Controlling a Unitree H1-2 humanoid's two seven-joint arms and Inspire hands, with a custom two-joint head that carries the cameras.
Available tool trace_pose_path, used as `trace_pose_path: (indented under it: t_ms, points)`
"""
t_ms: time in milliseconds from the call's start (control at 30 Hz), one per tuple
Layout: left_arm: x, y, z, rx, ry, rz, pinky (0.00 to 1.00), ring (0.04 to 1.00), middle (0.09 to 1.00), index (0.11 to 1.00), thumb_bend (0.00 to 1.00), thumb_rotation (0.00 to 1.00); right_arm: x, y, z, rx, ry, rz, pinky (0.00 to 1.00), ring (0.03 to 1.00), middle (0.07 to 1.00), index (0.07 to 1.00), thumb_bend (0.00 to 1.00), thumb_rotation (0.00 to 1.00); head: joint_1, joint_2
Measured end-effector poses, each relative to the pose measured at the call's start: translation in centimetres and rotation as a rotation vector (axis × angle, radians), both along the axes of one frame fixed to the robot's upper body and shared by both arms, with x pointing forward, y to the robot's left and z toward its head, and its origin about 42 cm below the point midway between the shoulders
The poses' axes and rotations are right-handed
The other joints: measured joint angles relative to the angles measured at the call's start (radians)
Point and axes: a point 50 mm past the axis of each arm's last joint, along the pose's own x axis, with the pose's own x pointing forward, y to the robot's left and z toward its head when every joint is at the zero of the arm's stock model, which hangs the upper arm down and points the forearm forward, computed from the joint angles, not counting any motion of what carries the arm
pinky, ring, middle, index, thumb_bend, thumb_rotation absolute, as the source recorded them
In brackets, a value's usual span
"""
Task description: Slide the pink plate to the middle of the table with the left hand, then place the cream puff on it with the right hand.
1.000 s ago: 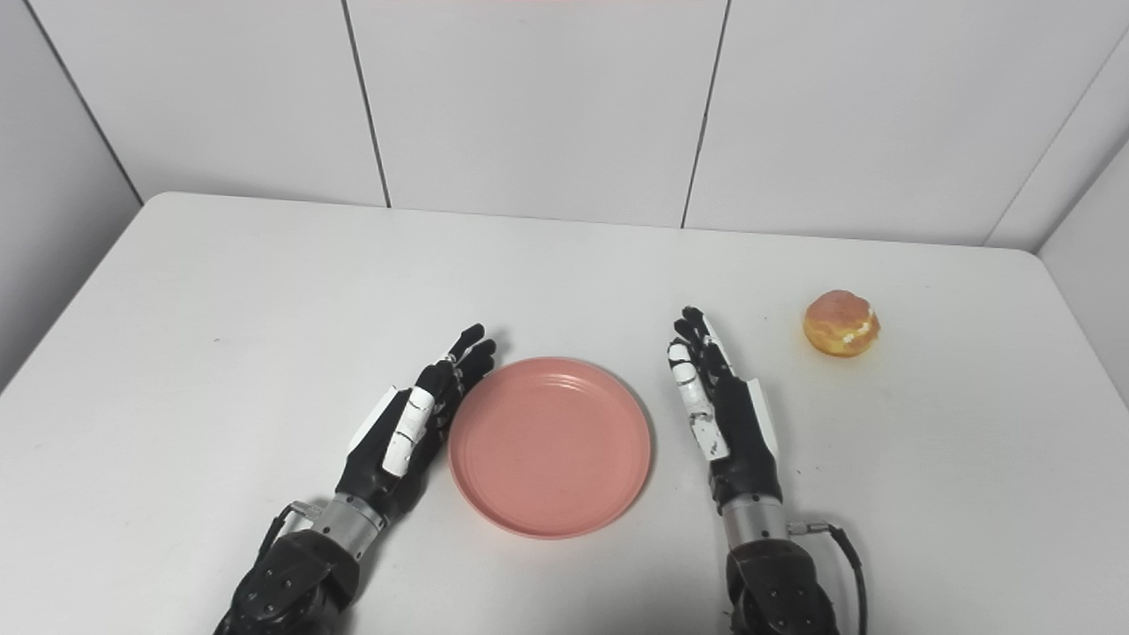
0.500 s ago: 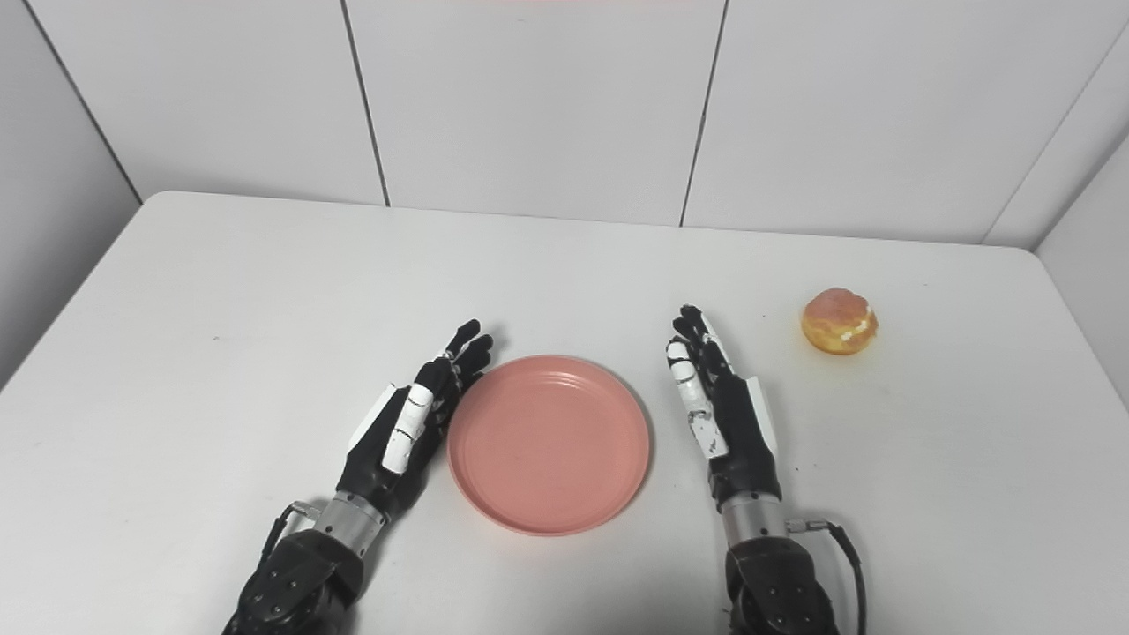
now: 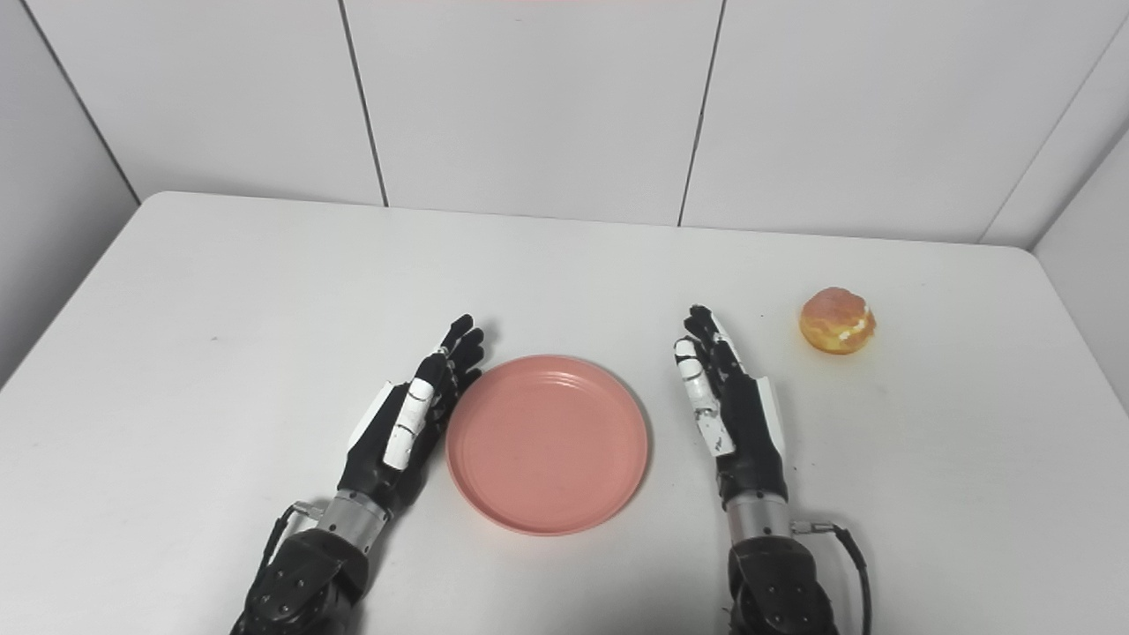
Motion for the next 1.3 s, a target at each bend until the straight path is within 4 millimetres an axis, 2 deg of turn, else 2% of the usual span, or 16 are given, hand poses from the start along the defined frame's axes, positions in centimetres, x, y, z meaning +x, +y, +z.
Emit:
trace_pose_path:
  t_ms: [367, 733, 867, 1000, 1167, 1300]
  points:
    - [0.3, 0.0, 0.2, -0.018, -0.071, 0.064, 1.00, 1.000, 1.000, 1.000, 0.70, 1.00, 1.2, -0.9, 0.8, 0.043, -0.017, 0.017, 0.95, 0.931, 0.941, 0.949, 0.55, 0.86, -0.002, 0.000]
    - [0.6, -0.1, 0.6, -0.085, -0.182, 0.088, 1.00, 1.000, 1.000, 1.000, 0.66, 1.00, 1.6, -1.5, 0.7, 0.061, -0.008, 0.005, 0.97, 0.951, 0.948, 0.953, 0.57, 0.83, -0.002, -0.003]
    - [0.6, -0.1, 0.6, -0.074, -0.182, 0.089, 1.00, 1.000, 1.000, 1.000, 0.69, 1.00, 1.9, -1.6, 1.0, 0.072, -0.019, -0.003, 0.97, 0.945, 0.940, 0.948, 0.56, 0.86, -0.005, -0.002]
    - [0.6, -0.4, 0.5, -0.044, -0.148, 0.078, 1.00, 1.000, 1.000, 1.000, 0.65, 1.00, 2.0, -1.9, 1.6, 0.056, -0.037, -0.032, 0.98, 0.941, 0.937, 0.948, 0.62, 0.89, -0.003, -0.003]
    - [0.5, -0.7, 0.4, -0.036, -0.093, 0.059, 1.00, 1.000, 1.000, 1.000, 0.65, 1.00, 2.7, -2.9, 2.6, 0.032, -0.070, -0.058, 1.00, 0.939, 0.943, 0.953, 0.61, 0.87, -0.005, -0.002]
    - [0.2, -1.0, 0.3, -0.030, -0.073, 0.044, 1.00, 1.000, 1.000, 1.000, 0.63, 1.00, 3.7, -4.3, 3.6, -0.025, -0.111, -0.122, 0.95, 0.925, 0.944, 0.957, 0.60, 0.88, -0.005, -0.002]
